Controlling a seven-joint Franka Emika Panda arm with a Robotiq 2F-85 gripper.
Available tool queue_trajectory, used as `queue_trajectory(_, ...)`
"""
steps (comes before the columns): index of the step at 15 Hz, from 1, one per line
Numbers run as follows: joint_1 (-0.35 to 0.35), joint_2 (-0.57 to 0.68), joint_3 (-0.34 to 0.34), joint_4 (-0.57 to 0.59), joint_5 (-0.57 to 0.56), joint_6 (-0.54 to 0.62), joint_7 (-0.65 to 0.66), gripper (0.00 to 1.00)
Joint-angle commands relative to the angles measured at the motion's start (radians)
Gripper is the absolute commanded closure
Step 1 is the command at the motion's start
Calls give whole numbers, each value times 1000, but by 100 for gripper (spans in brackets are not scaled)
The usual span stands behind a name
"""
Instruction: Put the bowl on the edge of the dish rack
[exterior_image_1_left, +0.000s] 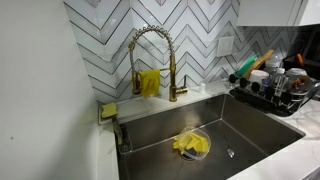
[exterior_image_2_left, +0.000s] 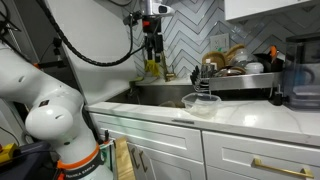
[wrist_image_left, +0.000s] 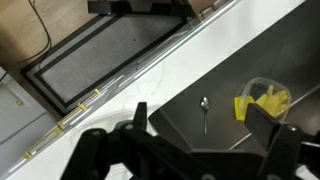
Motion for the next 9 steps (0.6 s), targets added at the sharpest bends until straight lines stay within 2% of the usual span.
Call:
queue_trajectory(1, -39, 76, -20, -39, -61, 198, -36, 0)
queue_trajectory(5, -25, 151, -76, -68, -19, 288, -178, 0)
queue_trajectory(6, -35, 139, -52, -47, -41, 260, -121, 0)
queue_trajectory(9, -36, 159, -56, -43, -40, 265, -129, 0)
